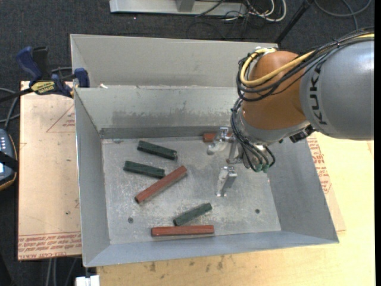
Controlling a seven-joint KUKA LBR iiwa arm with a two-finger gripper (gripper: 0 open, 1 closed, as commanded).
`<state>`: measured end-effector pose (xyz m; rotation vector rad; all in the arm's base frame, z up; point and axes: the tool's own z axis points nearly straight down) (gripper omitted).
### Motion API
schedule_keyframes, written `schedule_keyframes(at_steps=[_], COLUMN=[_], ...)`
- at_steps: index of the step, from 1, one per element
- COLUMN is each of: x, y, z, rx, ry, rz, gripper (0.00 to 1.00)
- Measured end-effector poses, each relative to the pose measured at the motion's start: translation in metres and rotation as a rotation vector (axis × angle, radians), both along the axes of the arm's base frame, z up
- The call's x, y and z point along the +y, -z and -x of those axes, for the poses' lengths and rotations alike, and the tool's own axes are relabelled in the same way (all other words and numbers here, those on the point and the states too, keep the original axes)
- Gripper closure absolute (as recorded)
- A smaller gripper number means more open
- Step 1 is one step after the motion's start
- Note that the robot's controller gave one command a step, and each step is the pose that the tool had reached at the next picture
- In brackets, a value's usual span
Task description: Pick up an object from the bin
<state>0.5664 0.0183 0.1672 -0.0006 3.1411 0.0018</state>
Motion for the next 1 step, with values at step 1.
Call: schedule_keyframes(at_steps=[1], x=[0.0157], y=[0.0329], z=[0.0181], rx=[-0.008], ry=[-0.126], rz=[0.001], gripper=[0.0])
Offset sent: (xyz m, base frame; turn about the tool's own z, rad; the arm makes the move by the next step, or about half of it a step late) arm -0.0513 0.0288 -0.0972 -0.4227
